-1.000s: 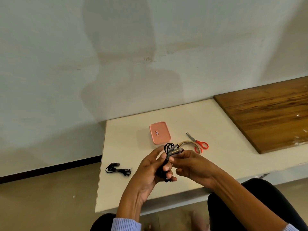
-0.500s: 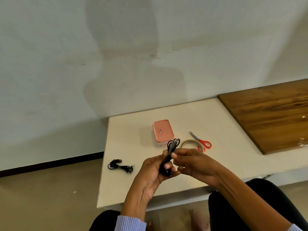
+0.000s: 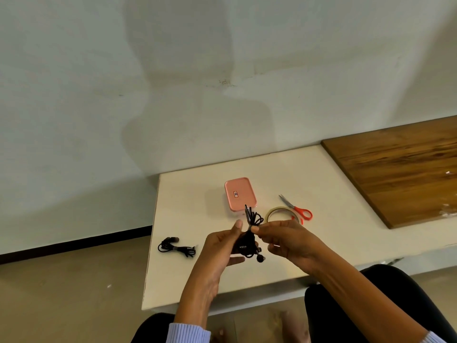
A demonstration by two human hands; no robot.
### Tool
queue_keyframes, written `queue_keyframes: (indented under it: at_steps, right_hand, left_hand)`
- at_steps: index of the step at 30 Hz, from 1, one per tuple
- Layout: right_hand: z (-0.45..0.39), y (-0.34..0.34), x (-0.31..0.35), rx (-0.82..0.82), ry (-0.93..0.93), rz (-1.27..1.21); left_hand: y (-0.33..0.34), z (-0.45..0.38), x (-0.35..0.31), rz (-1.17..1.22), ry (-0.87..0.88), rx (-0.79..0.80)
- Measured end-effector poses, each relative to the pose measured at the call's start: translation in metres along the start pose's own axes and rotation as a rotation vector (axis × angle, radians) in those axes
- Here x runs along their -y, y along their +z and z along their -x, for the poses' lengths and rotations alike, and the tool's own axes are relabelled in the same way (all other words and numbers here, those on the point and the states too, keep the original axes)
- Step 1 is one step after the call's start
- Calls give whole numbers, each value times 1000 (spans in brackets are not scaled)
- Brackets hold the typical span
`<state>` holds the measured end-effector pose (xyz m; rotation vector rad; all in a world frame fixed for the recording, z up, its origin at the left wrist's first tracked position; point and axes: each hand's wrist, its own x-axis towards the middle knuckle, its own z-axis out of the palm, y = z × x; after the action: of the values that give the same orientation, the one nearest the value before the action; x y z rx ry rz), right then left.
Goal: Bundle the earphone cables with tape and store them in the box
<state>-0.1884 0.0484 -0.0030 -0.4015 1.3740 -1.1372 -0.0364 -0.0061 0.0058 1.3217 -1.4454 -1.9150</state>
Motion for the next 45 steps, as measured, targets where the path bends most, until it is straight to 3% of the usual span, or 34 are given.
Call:
queue_keyframes:
  at_steps: [4, 10, 15, 20, 23, 26, 31, 35, 41, 45]
  right_hand:
    - [1, -2, 2, 28, -12, 43]
    - [3, -10, 15, 239, 28, -106]
    - [4, -11, 17, 343, -40, -84]
    - [7, -9, 15, 272, -117, 33]
    - [8, -6, 9, 198, -134, 129]
    - [6, -4, 6, 114, -132, 190]
    - [3, 2, 0, 10, -149, 203]
    - [6, -4, 12, 134, -140, 138]
    - [4, -4, 21, 245, -33, 55]
    - [5, 1, 17, 169, -103, 113]
  left_hand:
    - [1, 2, 2, 1, 30, 8]
    - [1, 1, -5, 206, -12, 66]
    - [3, 2, -8, 346, -46, 170]
    - [3, 4, -11, 284, -60, 219]
    - [1, 5, -9, -38, 35, 111]
    - [3, 3, -4, -183, 162, -9]
    - [3, 2, -1, -171, 220, -112]
    - [-1, 2, -5, -72, 152, -31]
    - [-5, 5, -10, 0, 197, 89]
    - [-7, 7, -8, -82, 232, 74]
